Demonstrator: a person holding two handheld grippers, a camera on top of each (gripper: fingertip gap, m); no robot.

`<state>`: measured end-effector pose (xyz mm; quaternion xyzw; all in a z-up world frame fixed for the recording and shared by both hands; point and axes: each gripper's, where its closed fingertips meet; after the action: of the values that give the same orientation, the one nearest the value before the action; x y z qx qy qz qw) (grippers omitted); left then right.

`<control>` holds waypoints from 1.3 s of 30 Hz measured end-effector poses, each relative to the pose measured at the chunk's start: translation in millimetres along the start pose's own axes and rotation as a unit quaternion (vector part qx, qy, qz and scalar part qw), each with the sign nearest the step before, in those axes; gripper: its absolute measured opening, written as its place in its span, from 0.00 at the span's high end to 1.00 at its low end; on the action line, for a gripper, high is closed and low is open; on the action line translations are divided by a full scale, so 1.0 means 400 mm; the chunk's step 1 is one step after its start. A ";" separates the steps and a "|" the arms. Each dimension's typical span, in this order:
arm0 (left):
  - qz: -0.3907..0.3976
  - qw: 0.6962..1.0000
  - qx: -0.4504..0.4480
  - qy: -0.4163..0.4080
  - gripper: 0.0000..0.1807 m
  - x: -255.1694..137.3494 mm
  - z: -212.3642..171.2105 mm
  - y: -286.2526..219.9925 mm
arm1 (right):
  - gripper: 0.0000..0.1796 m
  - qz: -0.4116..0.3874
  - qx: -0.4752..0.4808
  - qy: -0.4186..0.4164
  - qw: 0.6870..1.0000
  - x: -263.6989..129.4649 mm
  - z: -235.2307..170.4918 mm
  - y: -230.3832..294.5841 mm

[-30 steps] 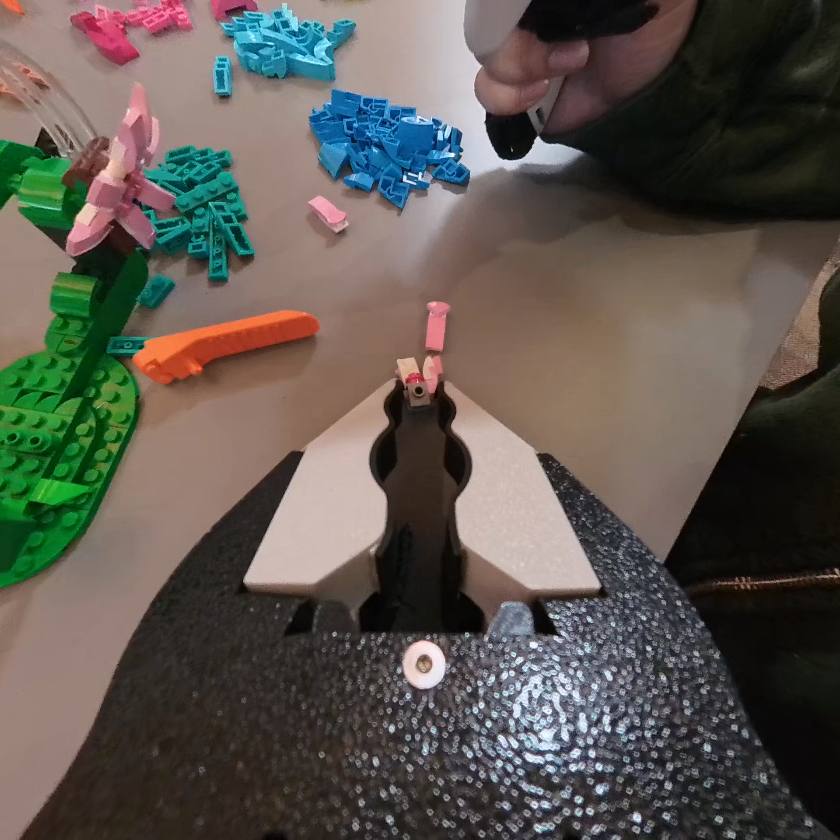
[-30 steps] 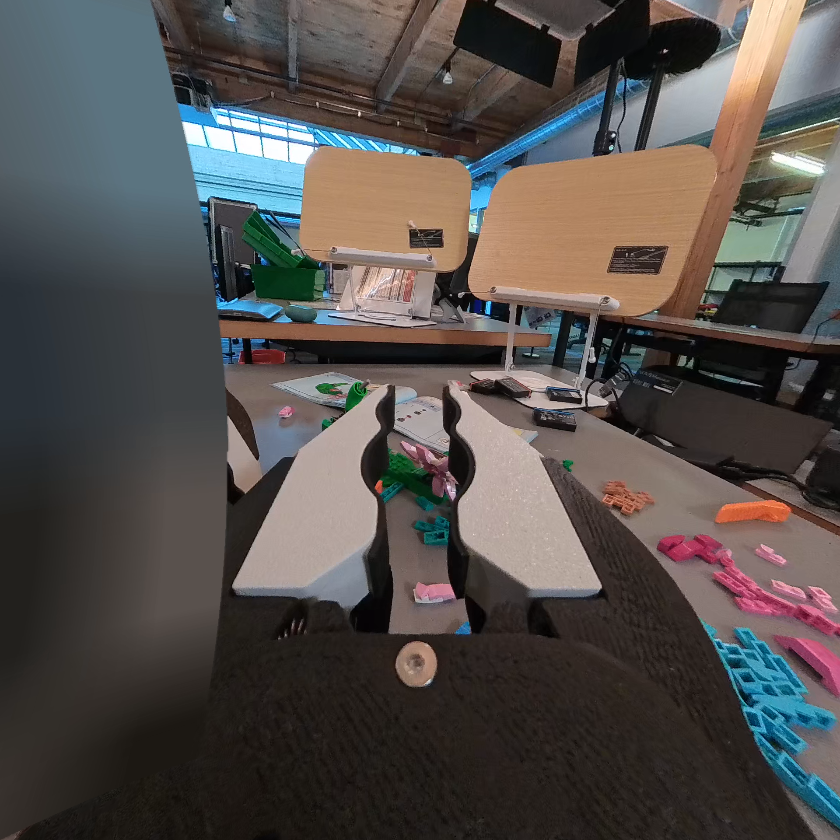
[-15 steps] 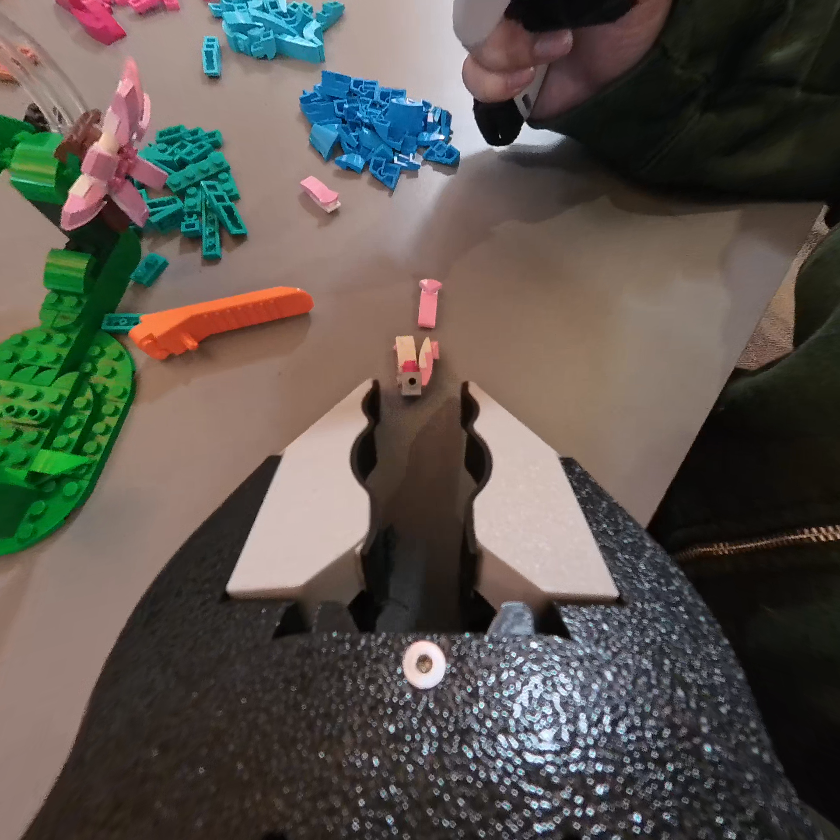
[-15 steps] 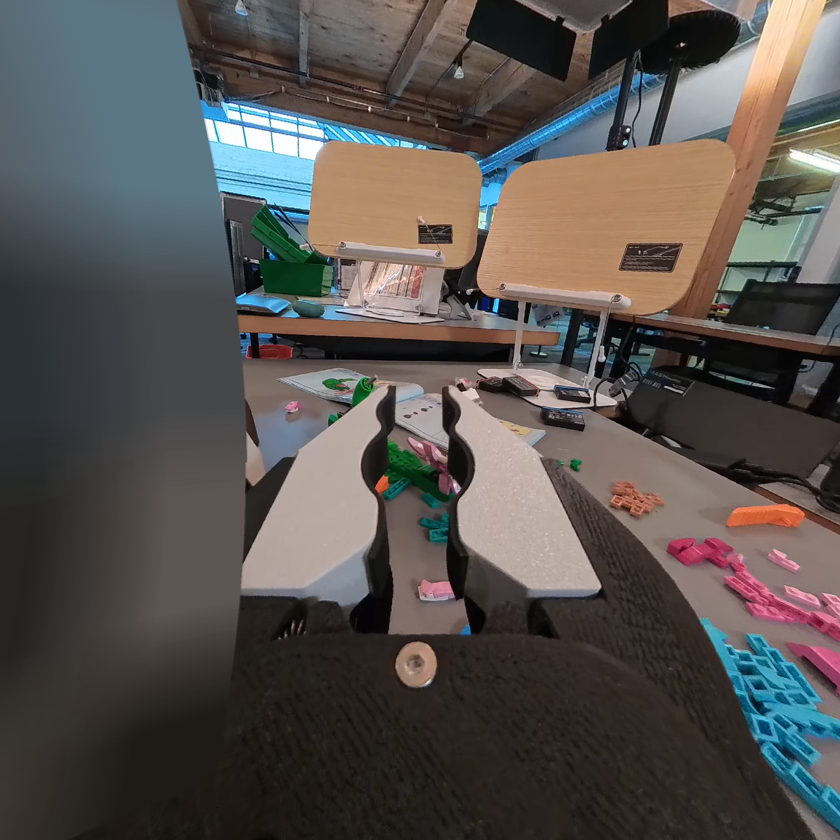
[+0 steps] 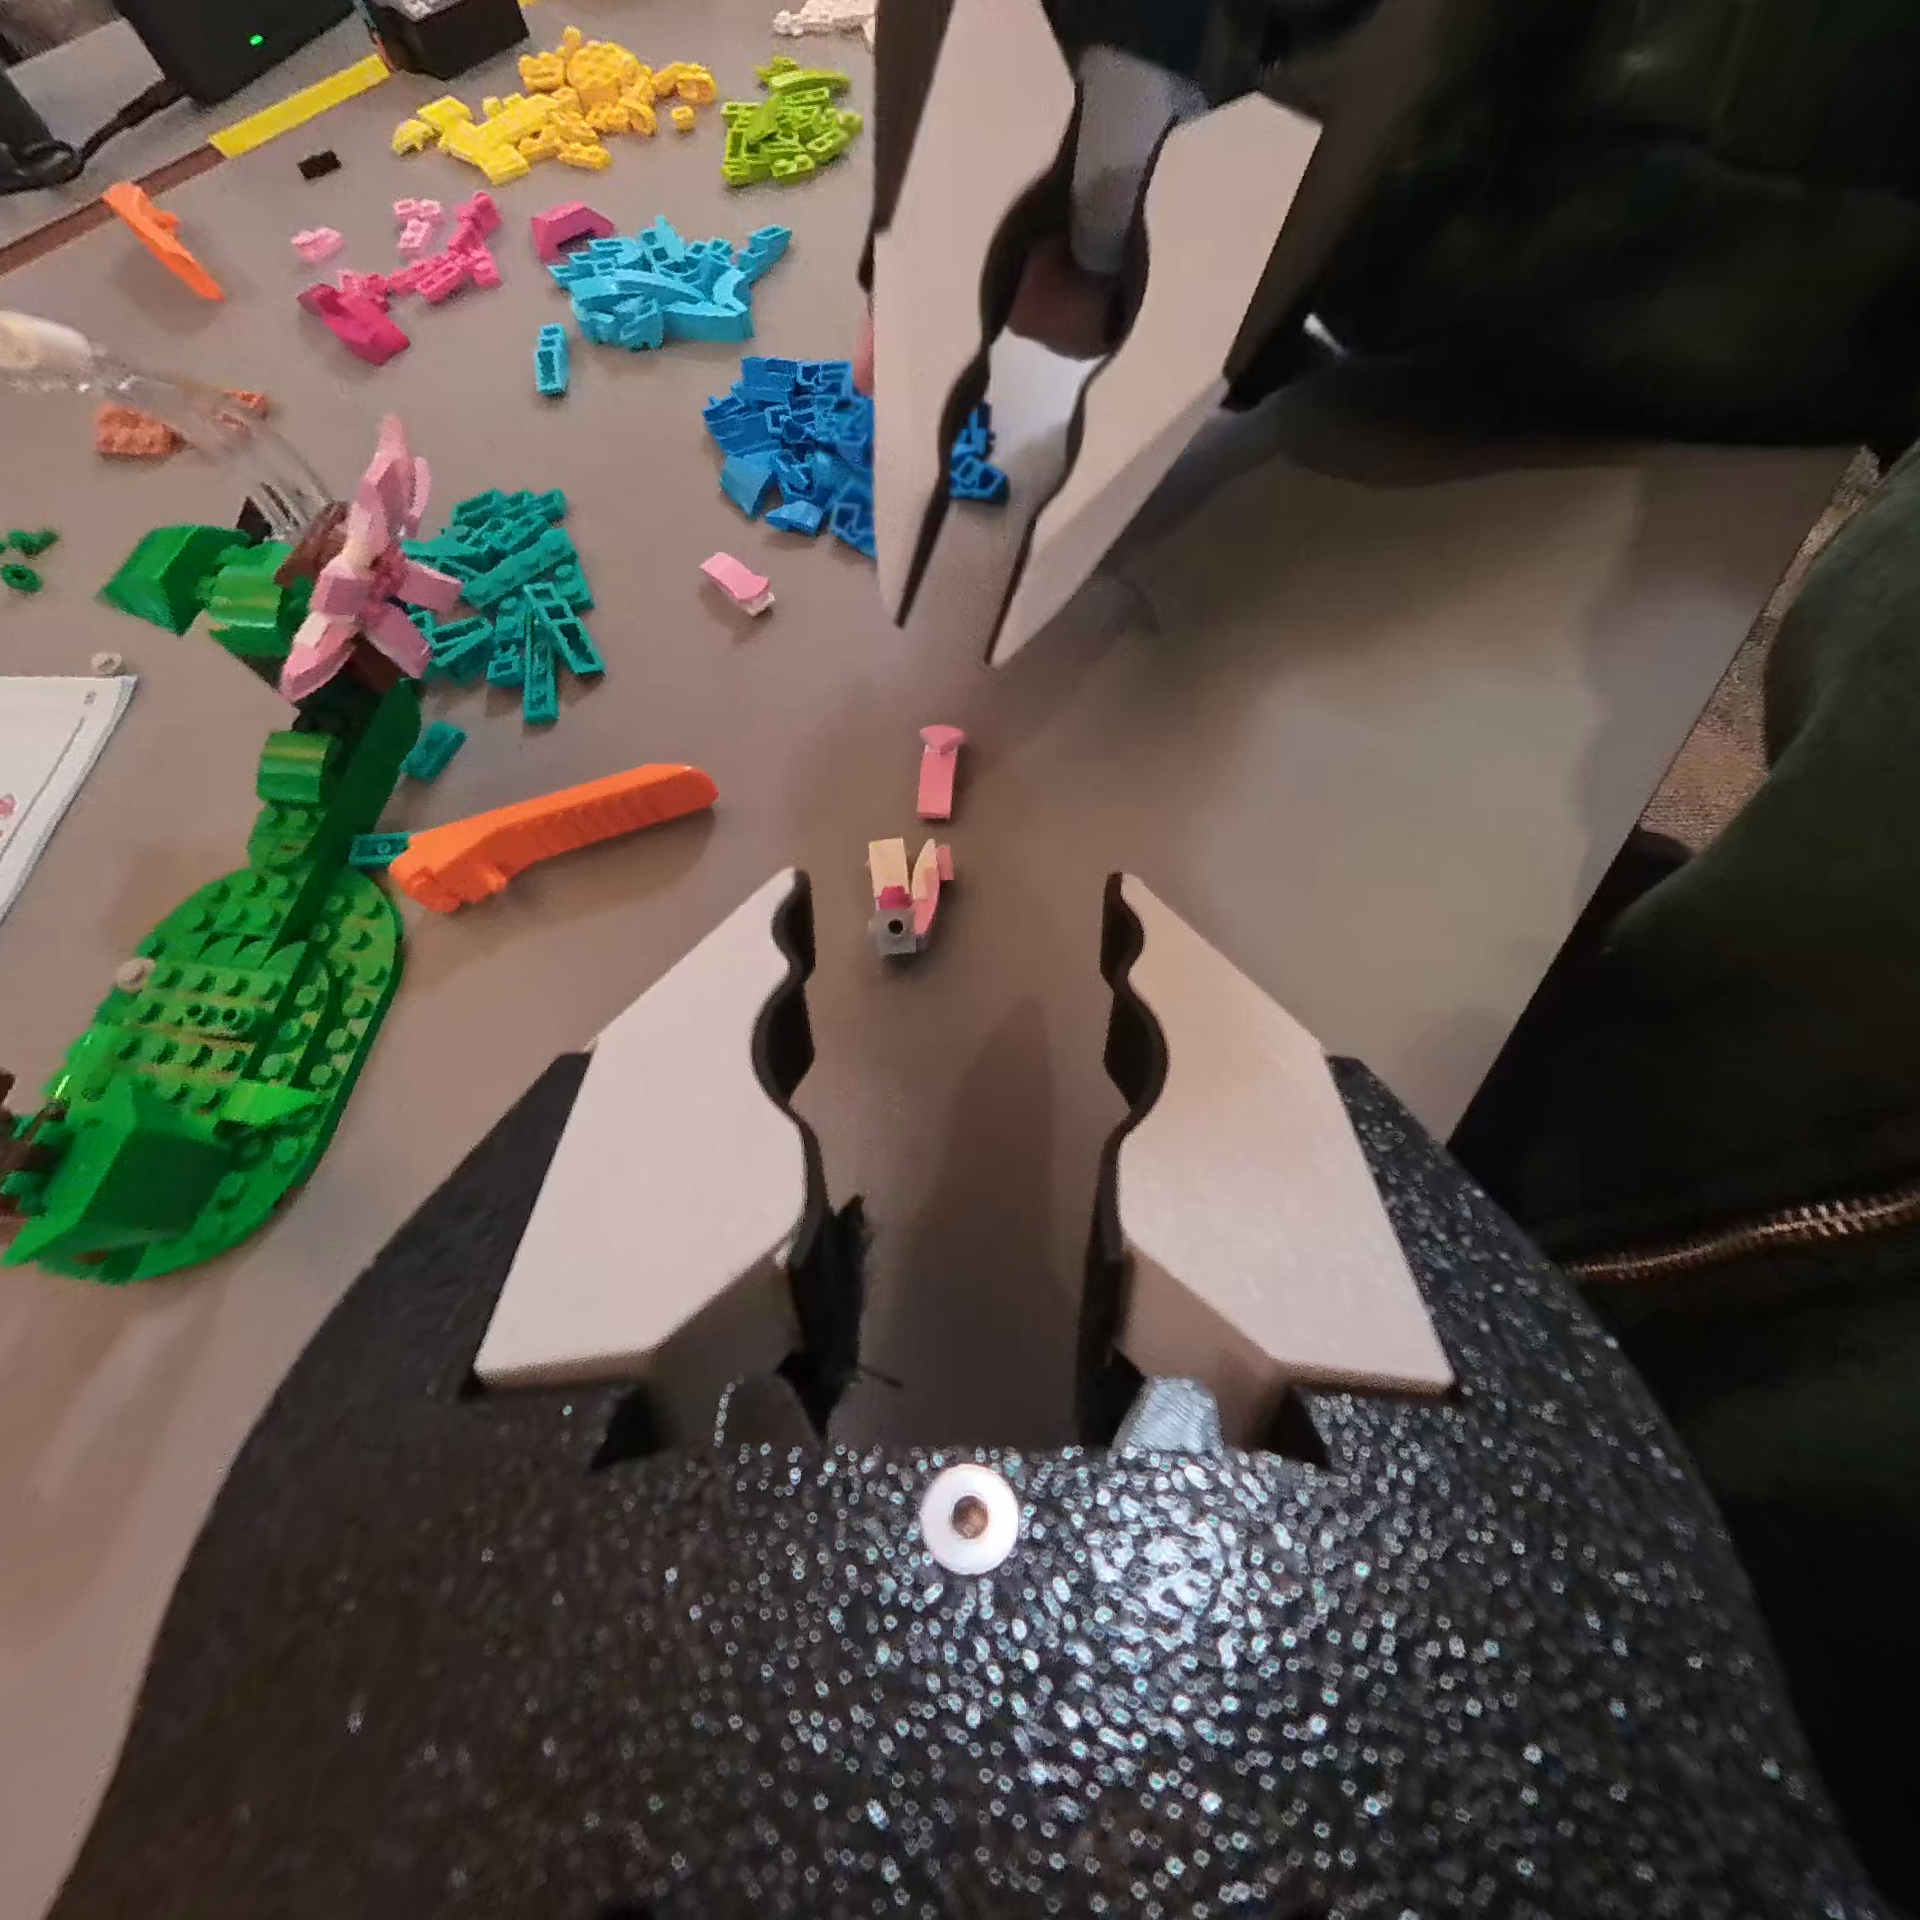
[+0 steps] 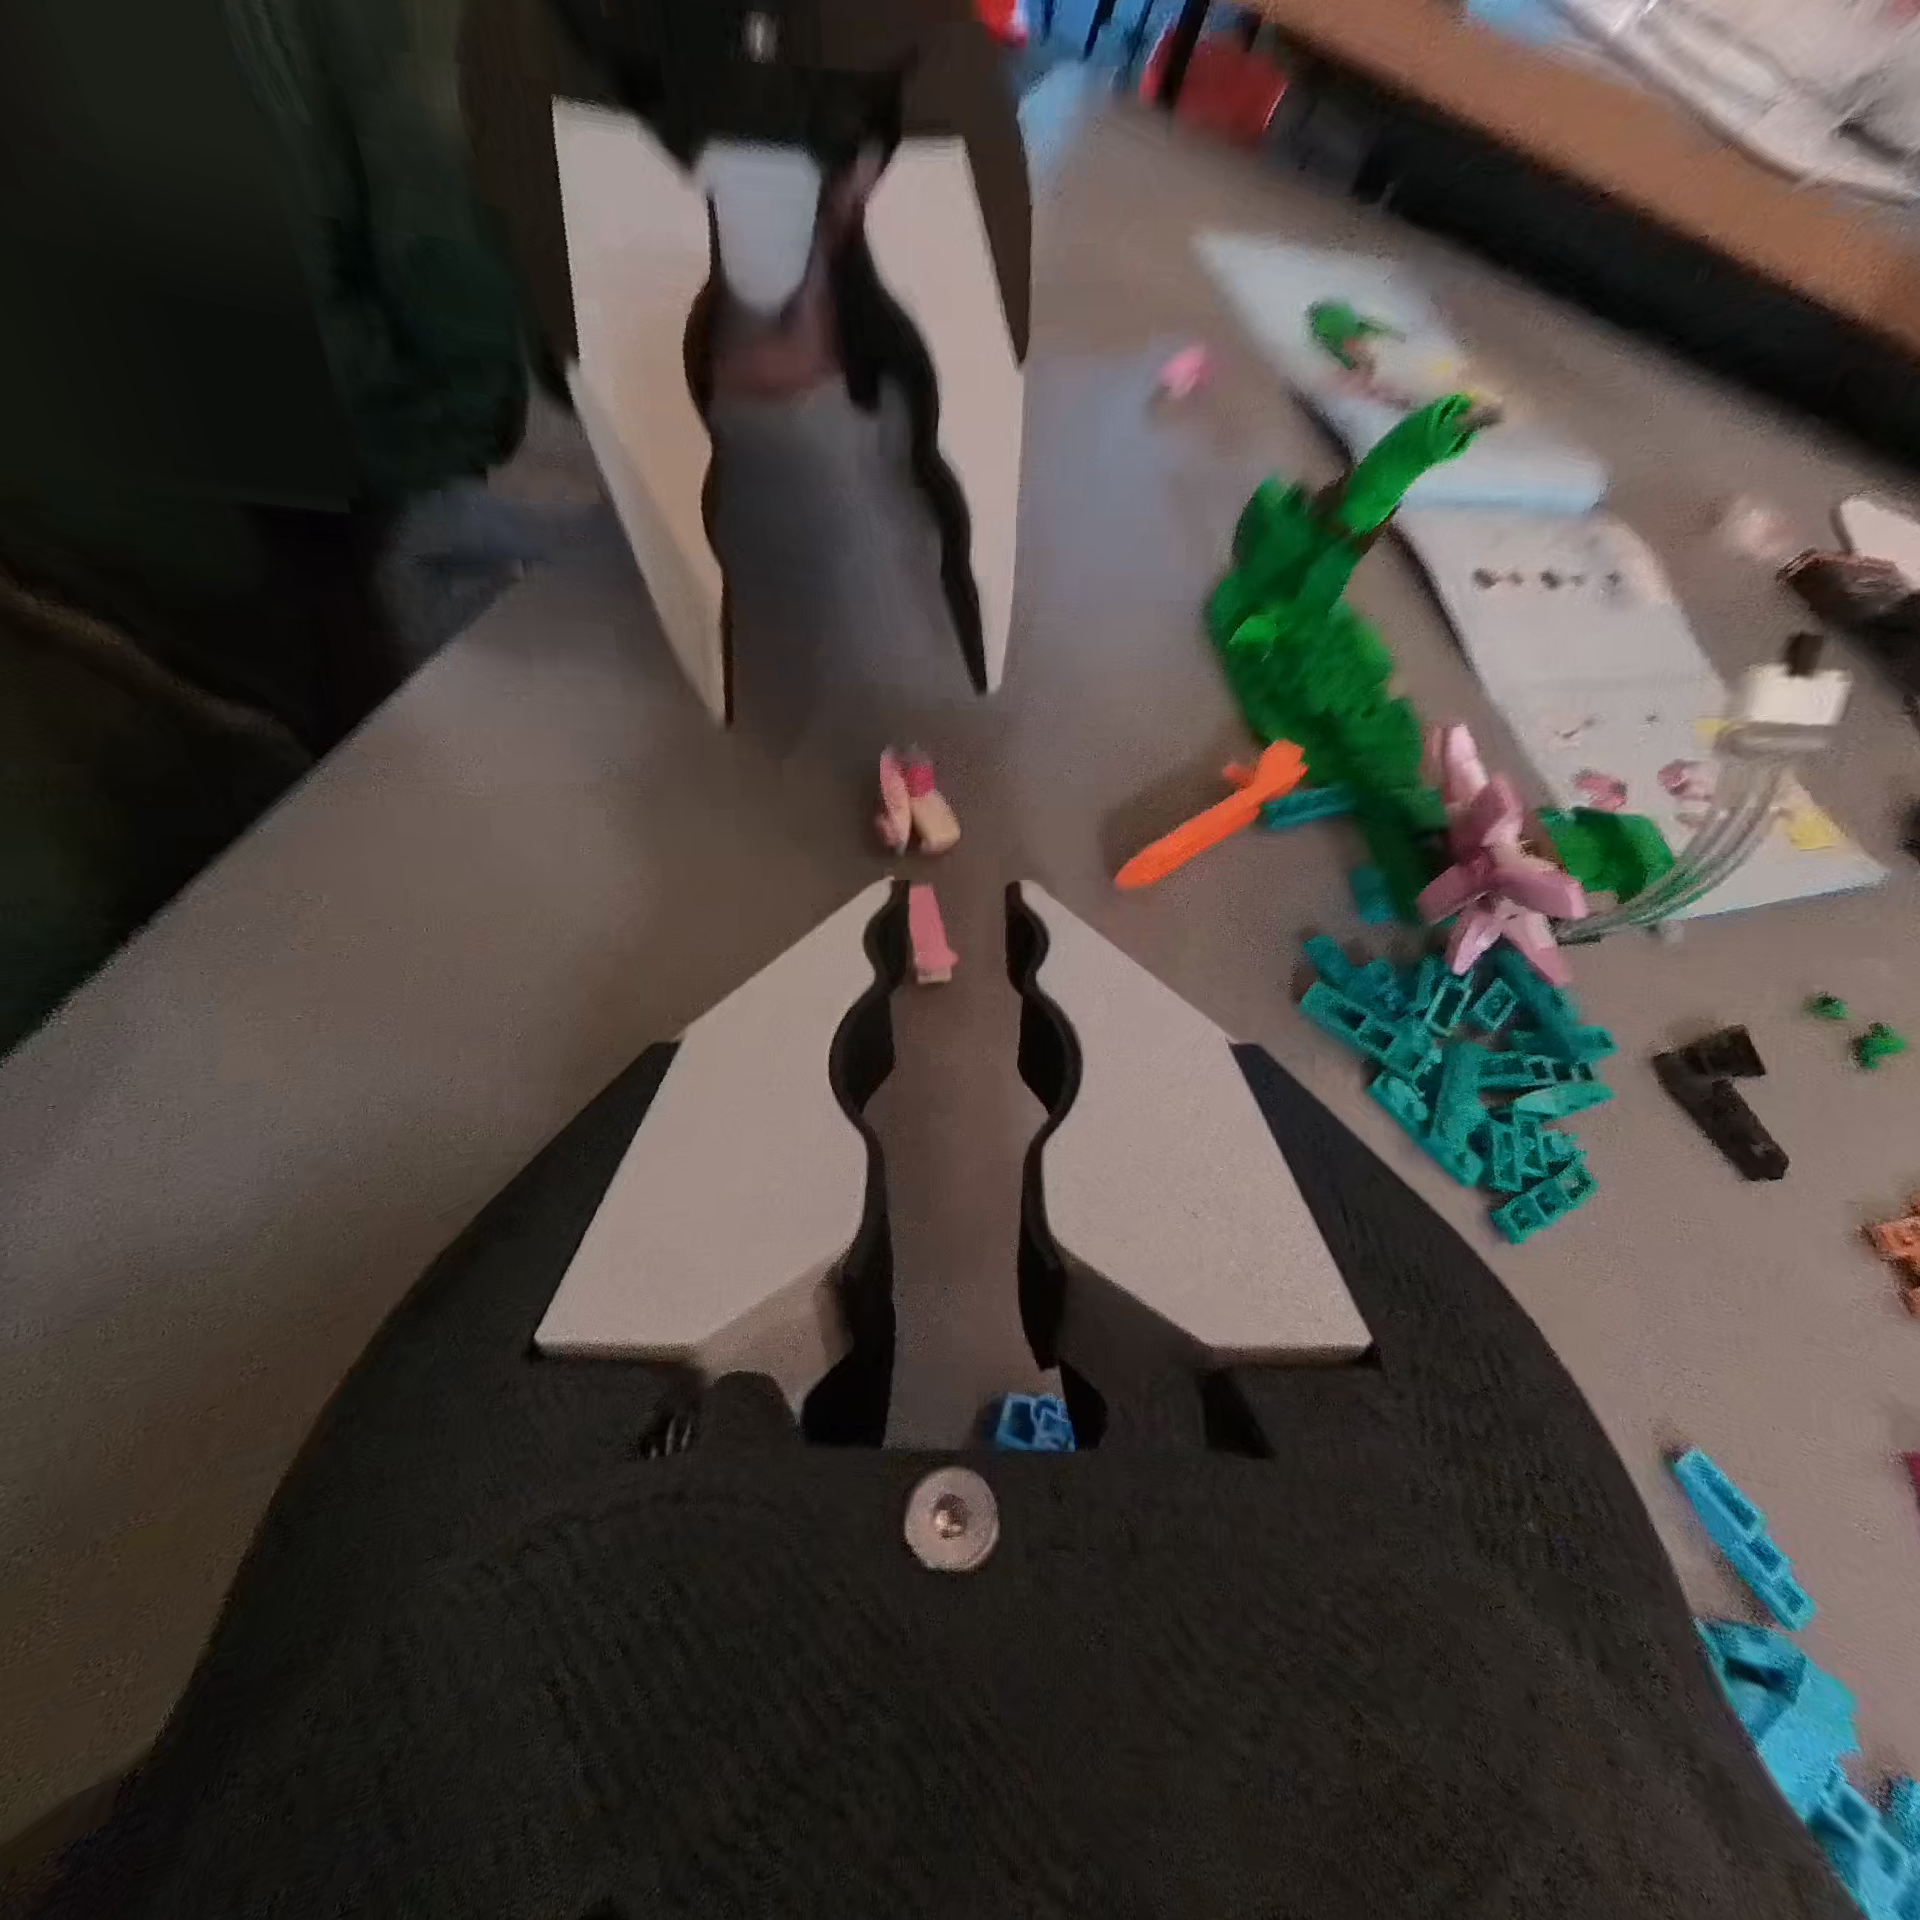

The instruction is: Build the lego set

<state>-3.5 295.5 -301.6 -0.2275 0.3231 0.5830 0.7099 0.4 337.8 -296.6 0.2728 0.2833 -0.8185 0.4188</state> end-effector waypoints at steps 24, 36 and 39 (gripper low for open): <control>0.002 0.999 -0.033 0.014 0.80 0.004 -0.046 0.020 | 0.95 0.101 -0.083 0.172 0.976 0.093 0.035 -0.001; -0.009 0.999 -0.045 0.019 0.81 0.029 -0.045 0.021 | 0.95 0.107 -0.059 0.171 0.978 0.099 0.004 -0.009; -0.007 0.999 -0.043 0.031 0.81 0.045 -0.042 0.023 | 0.95 0.106 -0.046 0.165 0.979 0.100 -0.006 -0.020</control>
<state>-13.7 298.0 -325.5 -0.2781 0.3183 0.5839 0.6931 -25.9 322.2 -323.5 0.4131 0.3556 -0.6992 0.4627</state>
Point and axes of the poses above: each gripper's, where its closed fingertips meet, x out along the fingers, z out of its top, y = z × x across the jaws, and after that the axes turned 13 degrees about y, right-handed
